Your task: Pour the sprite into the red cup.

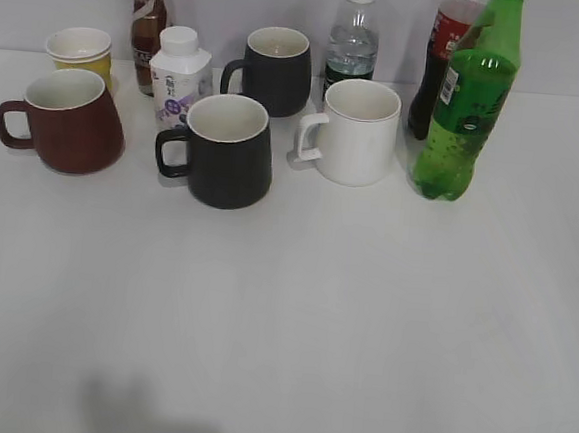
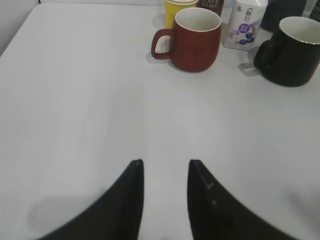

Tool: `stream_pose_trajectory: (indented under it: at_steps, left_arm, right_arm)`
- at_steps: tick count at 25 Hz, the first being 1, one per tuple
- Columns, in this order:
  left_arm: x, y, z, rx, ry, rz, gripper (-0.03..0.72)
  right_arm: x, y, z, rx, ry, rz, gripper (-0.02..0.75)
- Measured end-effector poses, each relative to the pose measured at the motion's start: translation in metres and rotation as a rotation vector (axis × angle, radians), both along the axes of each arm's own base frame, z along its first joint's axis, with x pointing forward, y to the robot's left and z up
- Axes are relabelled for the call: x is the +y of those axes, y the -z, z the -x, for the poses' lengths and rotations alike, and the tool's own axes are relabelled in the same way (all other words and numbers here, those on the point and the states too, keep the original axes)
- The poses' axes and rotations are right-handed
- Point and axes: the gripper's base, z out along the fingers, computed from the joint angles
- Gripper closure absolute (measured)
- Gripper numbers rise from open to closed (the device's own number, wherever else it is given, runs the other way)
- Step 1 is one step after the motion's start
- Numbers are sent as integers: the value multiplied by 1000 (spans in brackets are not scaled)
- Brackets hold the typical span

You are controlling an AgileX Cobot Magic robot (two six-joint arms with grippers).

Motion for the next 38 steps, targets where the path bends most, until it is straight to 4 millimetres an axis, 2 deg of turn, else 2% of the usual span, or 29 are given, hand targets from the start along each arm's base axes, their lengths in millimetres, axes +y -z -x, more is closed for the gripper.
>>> stream_pose_trajectory:
  at_steps: [3, 7, 9, 11, 18, 22, 24, 26, 33, 38]
  left_arm:
    - [1, -7, -1, -54, -5, -5, 449]
    - [4, -35, -16, -316, -33, -53, 449]
    - [6, -43, -28, -396, -45, -100, 449]
    - [6, -40, -45, -394, -42, -127, 449]
    - [1, -4, -121, -284, 6, -107, 448]
    - [-2, 13, -163, -248, 32, -104, 448]
    - [-4, 28, -187, -218, 44, -97, 446]
    - [-5, 40, -203, -198, 51, -90, 440]
    - [-7, 95, -248, -156, 51, -48, 314]
    - [-8, 128, -270, -145, 59, -37, 290]
  right_arm:
    - [2, -16, -10, -93, -12, -16, 152]
    - [5, -37, -33, -258, -29, -52, 152]
    - [6, -38, -50, -276, -29, -56, 152]
    - [7, -36, -68, -276, -31, -57, 152]
    - [23, -24, -133, -232, -115, -64, 153]
    - [36, -4, -174, -178, -171, -29, 153]
    - [41, 4, -189, -190, -181, -25, 153]
    - [44, 13, -205, -204, -186, -25, 153]
    - [52, 43, -240, -229, -196, -32, 152]
    - [54, 55, -251, -244, -198, -36, 152]
